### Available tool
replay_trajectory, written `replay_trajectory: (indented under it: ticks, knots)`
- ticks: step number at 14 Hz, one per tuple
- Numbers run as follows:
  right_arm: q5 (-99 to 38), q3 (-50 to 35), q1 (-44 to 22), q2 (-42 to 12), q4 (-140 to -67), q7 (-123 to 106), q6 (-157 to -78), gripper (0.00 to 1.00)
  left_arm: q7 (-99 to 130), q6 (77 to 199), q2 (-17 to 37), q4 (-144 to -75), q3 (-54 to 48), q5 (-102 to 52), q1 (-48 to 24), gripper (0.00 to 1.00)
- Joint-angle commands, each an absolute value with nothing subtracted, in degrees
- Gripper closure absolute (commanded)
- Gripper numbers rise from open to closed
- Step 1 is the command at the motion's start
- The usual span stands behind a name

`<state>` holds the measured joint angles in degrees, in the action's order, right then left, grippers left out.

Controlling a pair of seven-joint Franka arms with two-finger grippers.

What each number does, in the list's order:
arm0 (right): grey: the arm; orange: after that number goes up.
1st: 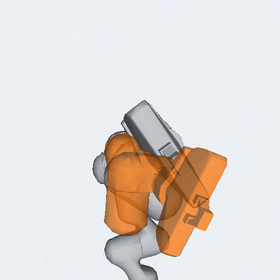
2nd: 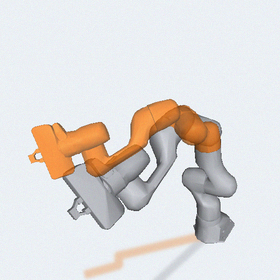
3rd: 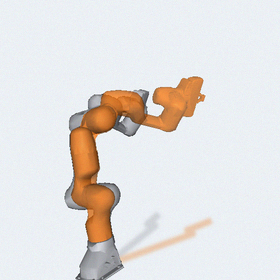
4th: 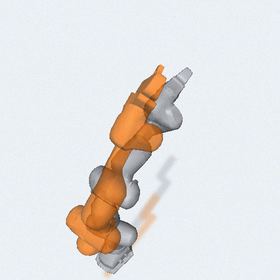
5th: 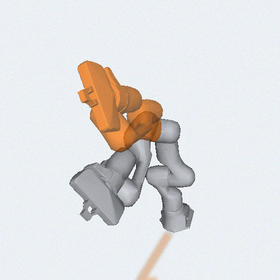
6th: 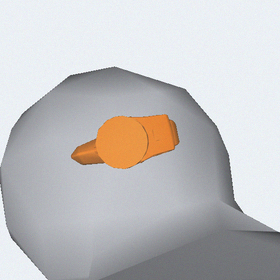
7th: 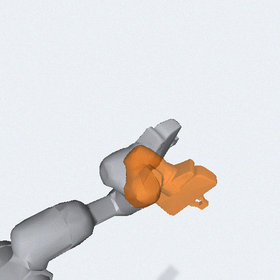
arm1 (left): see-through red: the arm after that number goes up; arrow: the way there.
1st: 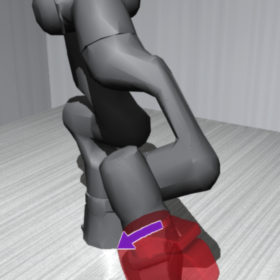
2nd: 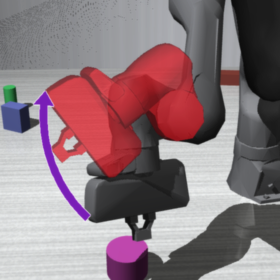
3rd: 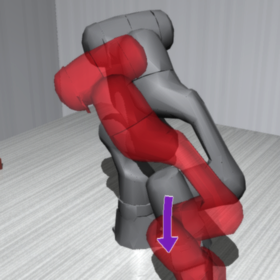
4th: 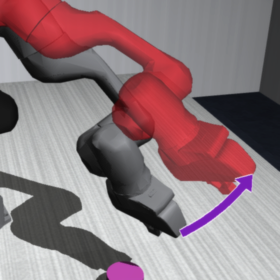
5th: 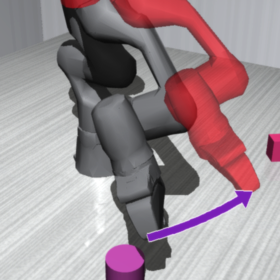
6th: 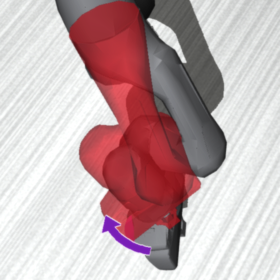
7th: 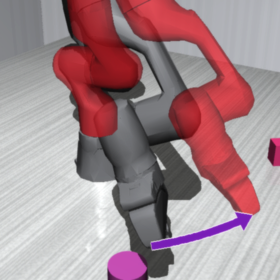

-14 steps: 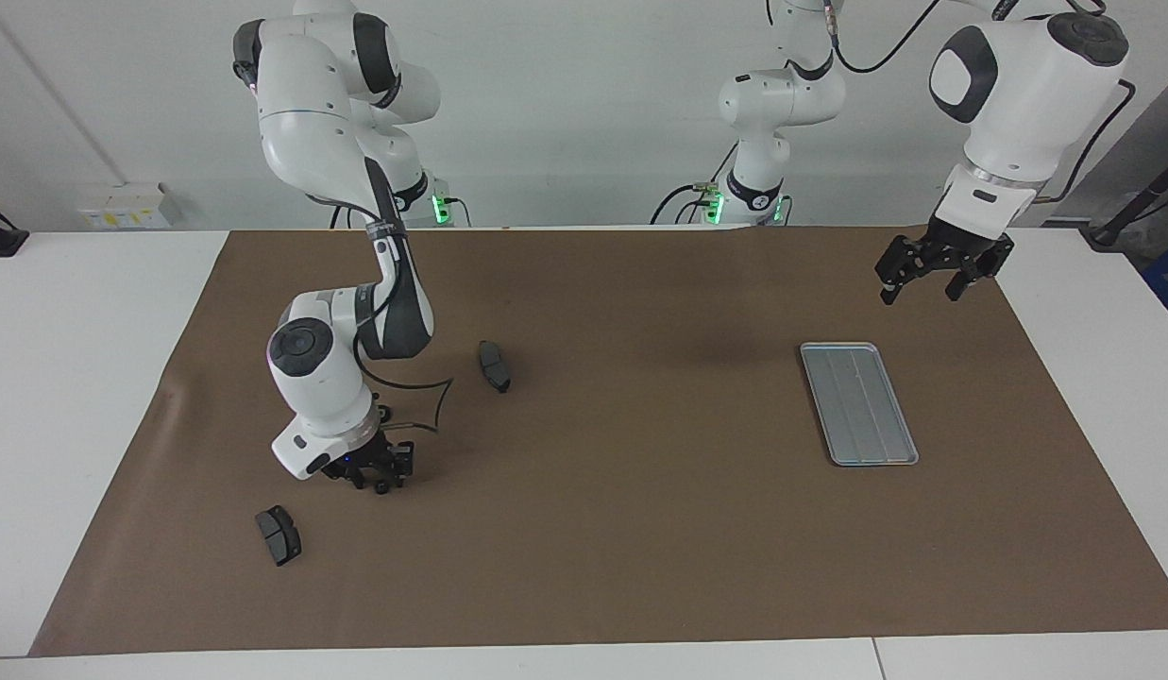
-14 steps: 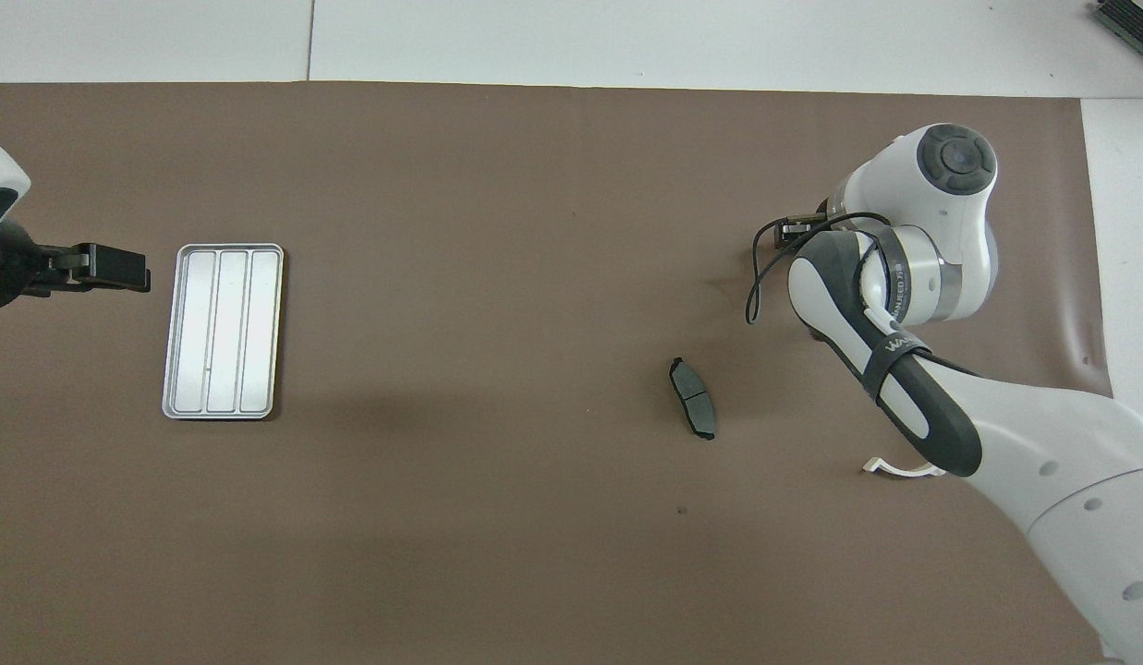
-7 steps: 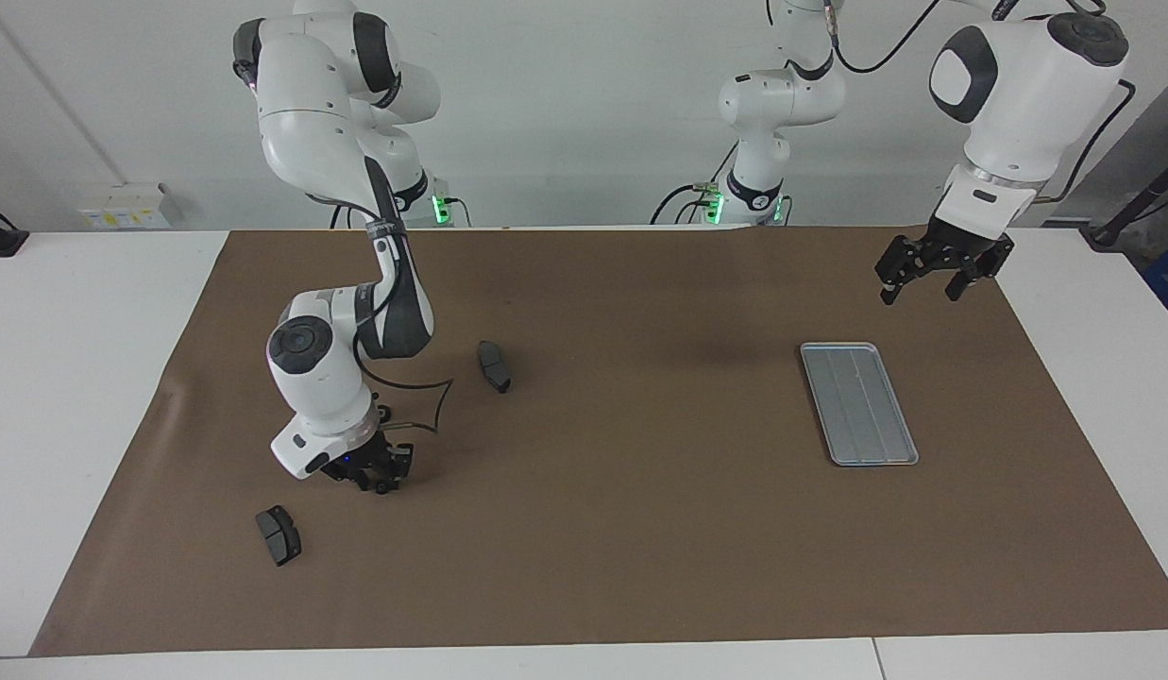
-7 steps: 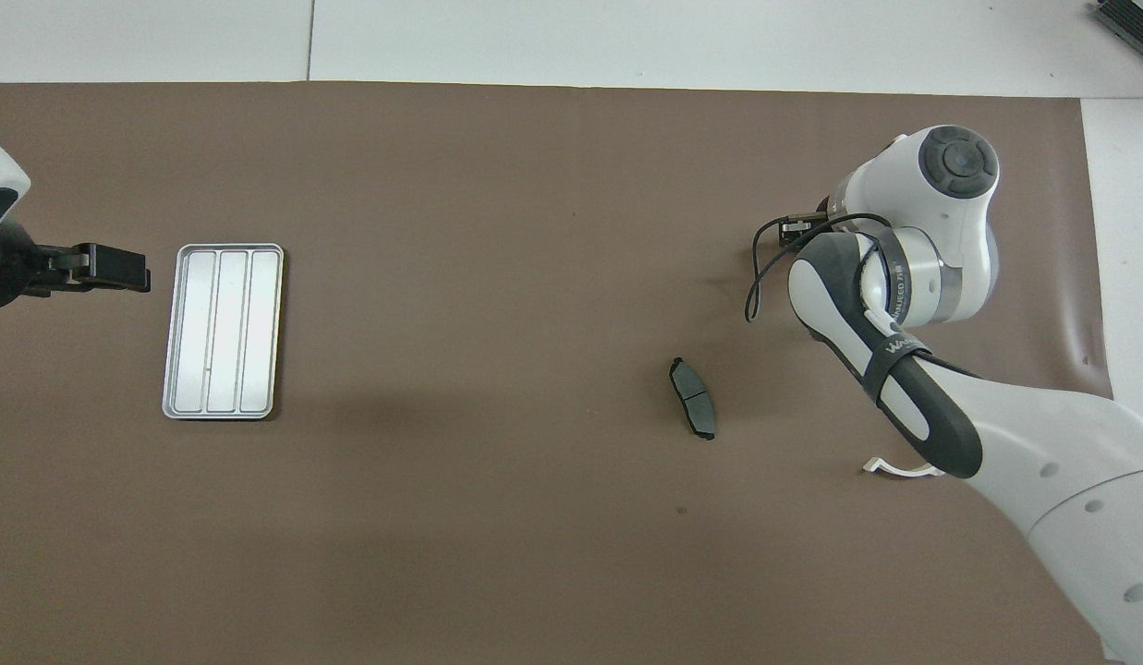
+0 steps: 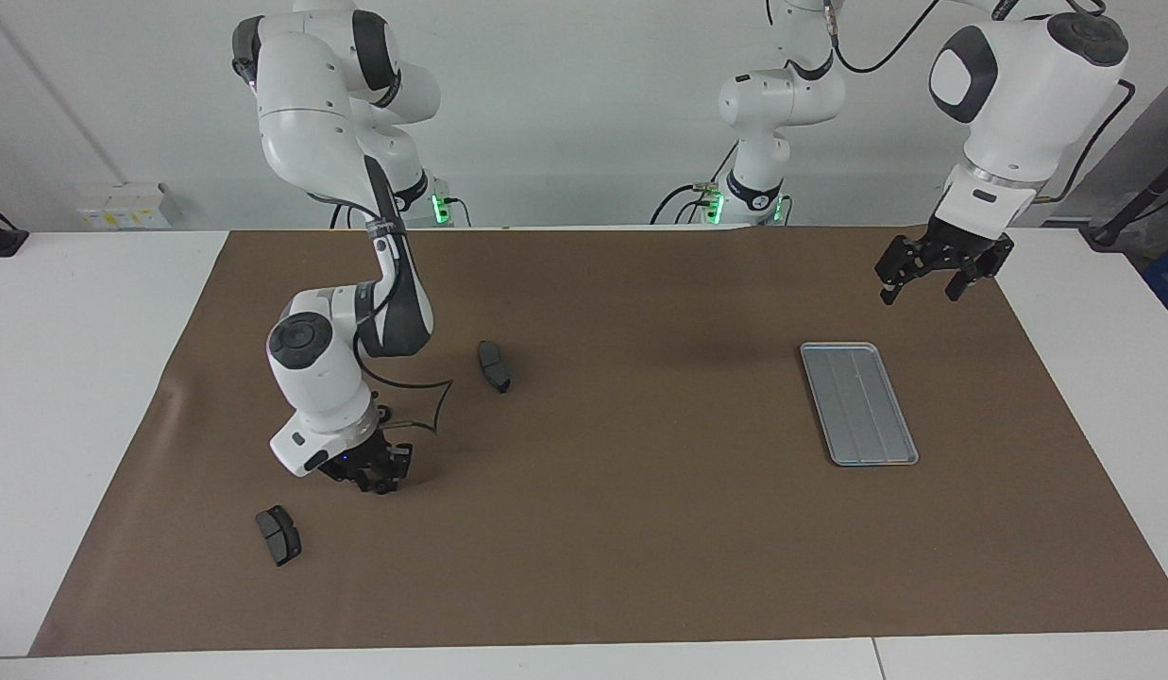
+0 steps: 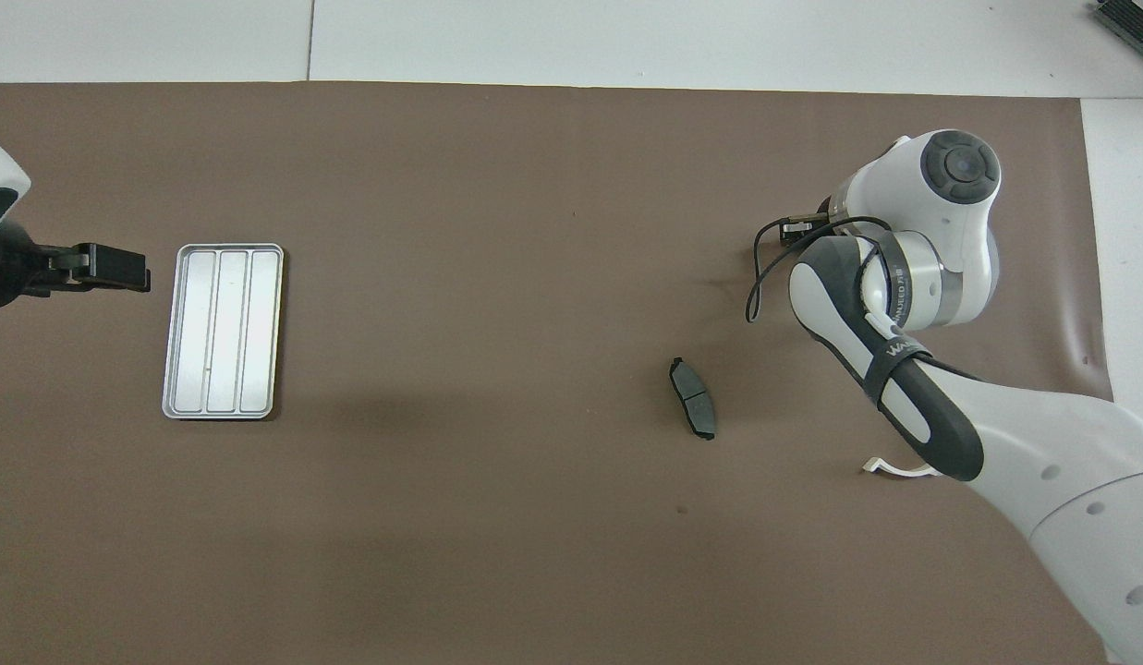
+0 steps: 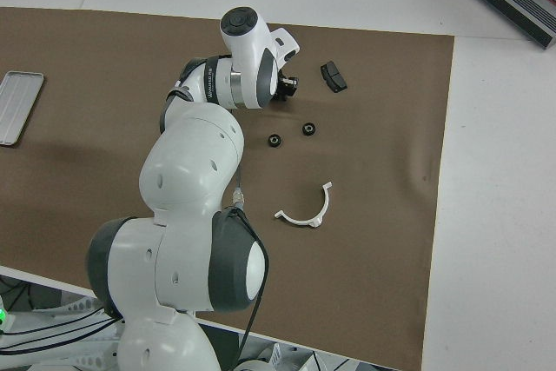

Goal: Pick bearing gear from pile to tray
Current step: 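Reach the right gripper down and grasp a small black gear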

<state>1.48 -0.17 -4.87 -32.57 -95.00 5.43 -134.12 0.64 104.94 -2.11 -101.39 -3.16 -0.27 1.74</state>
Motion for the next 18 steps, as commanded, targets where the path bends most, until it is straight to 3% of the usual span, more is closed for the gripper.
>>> replay_trajectory:
  ticks: [1, 5, 8, 13, 18]
  knots:
    - [1.6, -1.0, -4.6, -32.5, -96.8, 6.8, -136.3, 1.00, 0.7, 105.0, -3.1, -102.3, -2.9, -0.1, 1.6, 0.00]
    - [1.7, -1.0, -4.7, -32.3, -96.1, 8.0, -135.2, 1.00, 0.7, 105.0, -3.1, -102.3, -2.9, -0.1, 1.6, 0.00]
    - [1.8, -1.4, -4.8, -28.7, -94.7, 9.7, -131.5, 1.00, 0.7, 105.0, -3.1, -102.3, -2.9, -0.2, 1.6, 0.00]
    - [2.9, -12.4, -5.3, -23.9, -93.0, 24.9, -121.5, 1.00, 0.8, 104.9, -3.2, -102.4, -2.9, -0.2, 1.5, 0.00]
    - [10.1, -25.4, -6.9, -24.6, -93.2, 51.1, -122.2, 1.00, 0.7, 104.9, -3.2, -102.5, -3.0, -0.1, 0.9, 0.00]
